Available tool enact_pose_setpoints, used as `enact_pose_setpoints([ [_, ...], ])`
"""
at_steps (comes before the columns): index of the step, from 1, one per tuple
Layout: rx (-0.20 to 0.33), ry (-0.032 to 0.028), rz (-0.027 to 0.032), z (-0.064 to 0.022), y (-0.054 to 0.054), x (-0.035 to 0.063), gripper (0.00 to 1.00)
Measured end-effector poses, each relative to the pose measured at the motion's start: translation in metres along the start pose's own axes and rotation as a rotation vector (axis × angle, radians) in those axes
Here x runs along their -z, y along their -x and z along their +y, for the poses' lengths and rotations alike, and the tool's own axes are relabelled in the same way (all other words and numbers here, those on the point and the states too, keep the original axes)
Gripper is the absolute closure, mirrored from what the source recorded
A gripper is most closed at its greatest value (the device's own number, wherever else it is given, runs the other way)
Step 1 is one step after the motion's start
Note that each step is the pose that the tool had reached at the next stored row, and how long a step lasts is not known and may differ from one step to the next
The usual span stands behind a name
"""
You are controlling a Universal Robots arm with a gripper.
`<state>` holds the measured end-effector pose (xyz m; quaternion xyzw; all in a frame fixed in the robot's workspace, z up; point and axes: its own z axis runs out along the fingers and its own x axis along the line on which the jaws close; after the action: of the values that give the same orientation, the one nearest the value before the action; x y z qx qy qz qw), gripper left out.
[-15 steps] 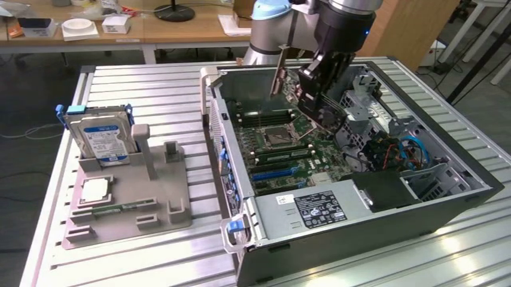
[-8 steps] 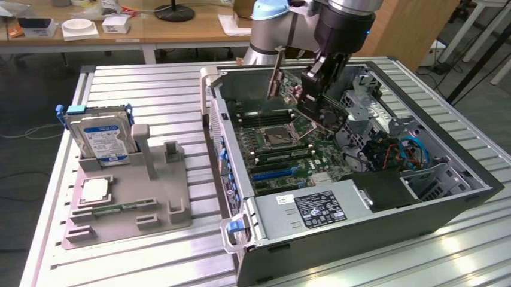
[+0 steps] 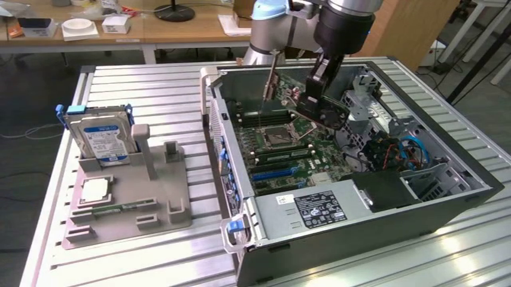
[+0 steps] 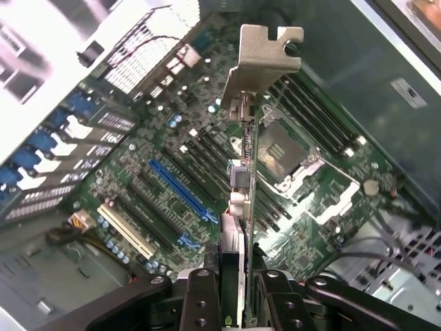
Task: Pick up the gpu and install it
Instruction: 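Insert the gpu into the slot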
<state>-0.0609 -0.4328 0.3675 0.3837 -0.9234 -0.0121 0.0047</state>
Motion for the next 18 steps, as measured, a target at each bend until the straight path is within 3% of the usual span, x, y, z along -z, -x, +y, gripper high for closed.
enact_pose_setpoints([
  [18, 0.319, 0.0001, 0.0083, -0.0002, 0.0001, -0.004, 0.73],
])
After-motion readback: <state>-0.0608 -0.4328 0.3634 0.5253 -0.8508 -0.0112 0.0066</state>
